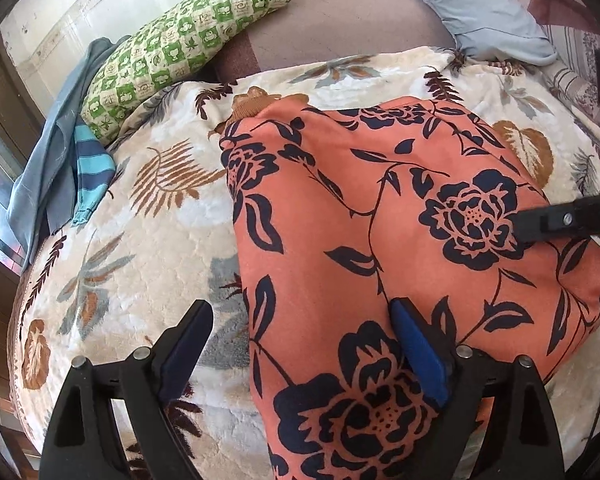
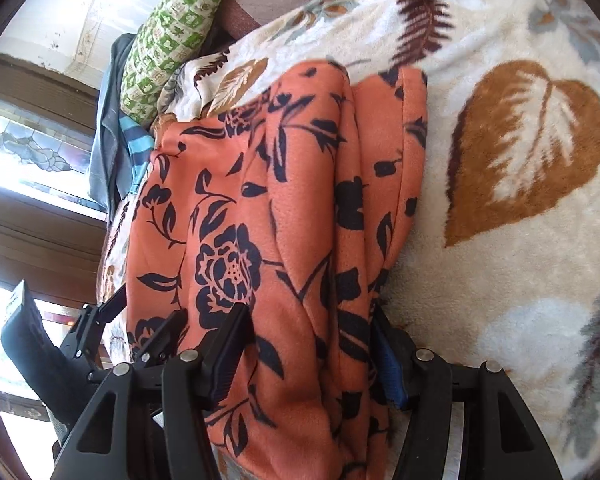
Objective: Fold small clothes
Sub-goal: 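Press the folded dress flat with the left gripper while the right gripper holds its side, then smooth the folded orange dress flat with both grippers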
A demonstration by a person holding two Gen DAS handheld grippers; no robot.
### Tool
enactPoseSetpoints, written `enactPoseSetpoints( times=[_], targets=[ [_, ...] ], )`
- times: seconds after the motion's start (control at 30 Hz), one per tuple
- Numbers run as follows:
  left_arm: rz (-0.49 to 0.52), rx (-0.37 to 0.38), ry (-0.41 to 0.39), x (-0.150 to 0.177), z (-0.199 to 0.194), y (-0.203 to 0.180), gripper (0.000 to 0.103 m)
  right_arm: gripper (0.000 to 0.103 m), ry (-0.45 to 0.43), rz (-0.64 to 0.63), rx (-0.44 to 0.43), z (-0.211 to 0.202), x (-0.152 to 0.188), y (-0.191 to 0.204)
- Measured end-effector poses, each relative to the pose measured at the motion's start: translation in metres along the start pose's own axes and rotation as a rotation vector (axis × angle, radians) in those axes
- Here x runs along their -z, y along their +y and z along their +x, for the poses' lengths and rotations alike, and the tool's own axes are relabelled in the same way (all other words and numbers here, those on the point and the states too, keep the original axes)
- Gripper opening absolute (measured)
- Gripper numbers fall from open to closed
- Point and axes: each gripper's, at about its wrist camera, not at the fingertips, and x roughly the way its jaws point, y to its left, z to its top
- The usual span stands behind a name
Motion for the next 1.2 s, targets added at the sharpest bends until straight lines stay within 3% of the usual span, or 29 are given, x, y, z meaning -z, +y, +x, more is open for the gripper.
enactPoseSetpoints(
  times=[0.17,0.33,0.5,0.63,0.87,0.93,1.0,1.2],
  targets=[
    [0.000,-0.006,-0.002,0.000,0.000,0.000,0.091,0.062,-0.199,0.028,-0.080,-0.042,-0.007,-0.006],
    [0.015,-0.012,0.006,-0.004,-0.007,0.000,0.091,0.062,-0.287,0.000,-0.126,-0.047,-0.018,0.014],
    [0.038,-0.046,-0.046,-0.019,-0.032,0.010,0.091,0.062,-0.297,-0.025,-0.152,-0.035,-0.032,0.036],
    [0.023,-0.091,-0.085,-0.049,-0.035,0.029,0.091,0.062,-0.285,0.014,-0.188,-0.020,-0.039,0.033],
    [0.024,-0.152,0.077,-0.080,0.053,0.032,0.092,0.062,-0.171,0.200,-0.213,0.020,-0.046,-0.001],
    [0.028,-0.164,0.061,-0.077,0.059,0.026,0.093,0.062,-0.167,0.225,-0.241,0.020,-0.048,-0.006],
    [0.038,-0.189,0.049,-0.076,0.054,0.021,0.093,0.062,-0.161,0.212,-0.239,0.020,-0.048,-0.005],
    [0.045,-0.153,0.022,-0.061,0.008,0.024,0.092,0.062,-0.181,0.172,-0.275,0.003,-0.045,0.003]
  ],
)
